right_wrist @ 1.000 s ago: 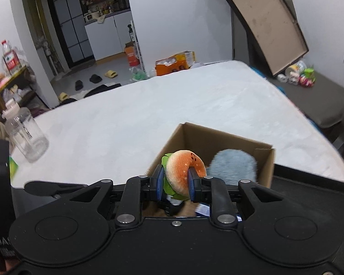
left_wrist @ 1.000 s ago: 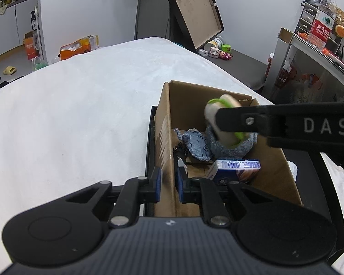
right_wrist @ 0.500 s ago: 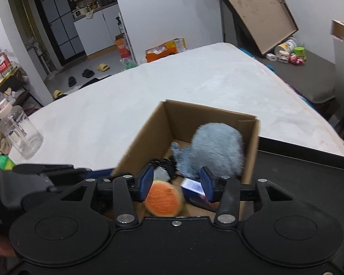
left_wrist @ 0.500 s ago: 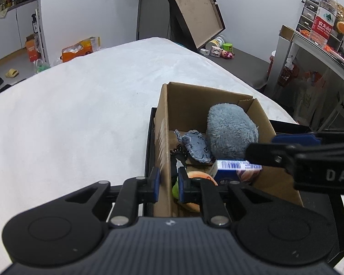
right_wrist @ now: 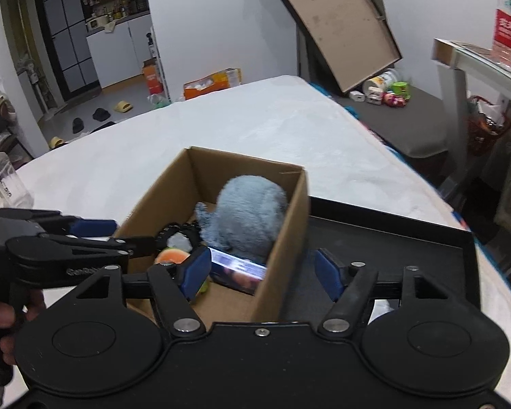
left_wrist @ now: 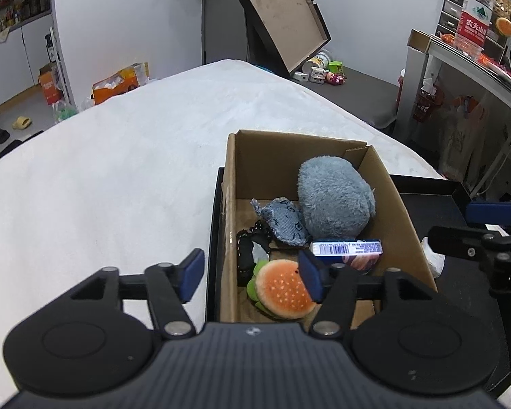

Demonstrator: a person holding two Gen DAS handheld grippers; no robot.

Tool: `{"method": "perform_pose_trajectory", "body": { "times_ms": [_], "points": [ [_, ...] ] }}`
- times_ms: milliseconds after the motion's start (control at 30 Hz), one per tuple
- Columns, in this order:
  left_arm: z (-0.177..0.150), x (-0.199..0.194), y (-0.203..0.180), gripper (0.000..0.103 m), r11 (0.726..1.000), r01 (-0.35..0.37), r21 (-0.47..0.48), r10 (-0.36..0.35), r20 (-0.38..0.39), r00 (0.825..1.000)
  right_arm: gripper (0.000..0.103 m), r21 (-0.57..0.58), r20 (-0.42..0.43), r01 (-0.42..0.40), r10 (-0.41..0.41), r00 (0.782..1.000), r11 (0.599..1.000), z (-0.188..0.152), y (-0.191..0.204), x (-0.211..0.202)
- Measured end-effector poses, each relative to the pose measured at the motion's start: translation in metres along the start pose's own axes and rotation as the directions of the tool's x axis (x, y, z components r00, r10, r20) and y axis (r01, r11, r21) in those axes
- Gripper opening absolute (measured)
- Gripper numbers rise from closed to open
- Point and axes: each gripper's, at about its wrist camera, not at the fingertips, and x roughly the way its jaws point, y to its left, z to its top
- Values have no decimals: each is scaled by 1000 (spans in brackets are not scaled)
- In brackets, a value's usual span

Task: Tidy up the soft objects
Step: 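Carry the burger plush with the right gripper into the box and release, then move the right gripper to the white crumpled tissue and grasp it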

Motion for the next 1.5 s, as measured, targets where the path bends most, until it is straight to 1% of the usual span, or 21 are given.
{"method": "perform_pose_trajectory", "body": {
  "times_ms": [100,267,433,600,767,1000,1133,1467,1500],
  "points": [
    [1,-1,-5,67,1000,-12,12,12,3,1000,71,8,3,29,-29,1000,1000,-4,-11,-1],
    [2,1,-13,68,999,-14,35,14,-4,1000,75,35,-4,73,-73,997,997,-12,-30,1],
    [3,6,-21,69,998,-26,59,27,-9,1000,77,48,-29,106,-104,994,993,-27,-46,5],
    [4,12,-26,69,997,-40,63,41,-14,999,78,63,-69,124,-120,990,990,-42,-62,16],
    [5,17,-30,70,996,-57,68,59,-17,998,78,73,-106,124,-116,988,990,-53,-72,30],
    [7,27,-37,75,991,-95,96,98,-31,995,78,64,-119,124,-115,986,990,-57,-80,51],
    [7,31,-41,76,989,-108,104,112,-37,993,78,55,-123,125,-117,985,991,-58,-84,60],
    [11,38,-47,77,985,-136,111,143,-56,988,78,-14,-141,111,-112,984,994,-53,-84,80],
    [10,38,-47,77,984,-138,113,145,-56,988,76,-18,-139,108,-109,984,994,-53,-85,81]
  ]
}}
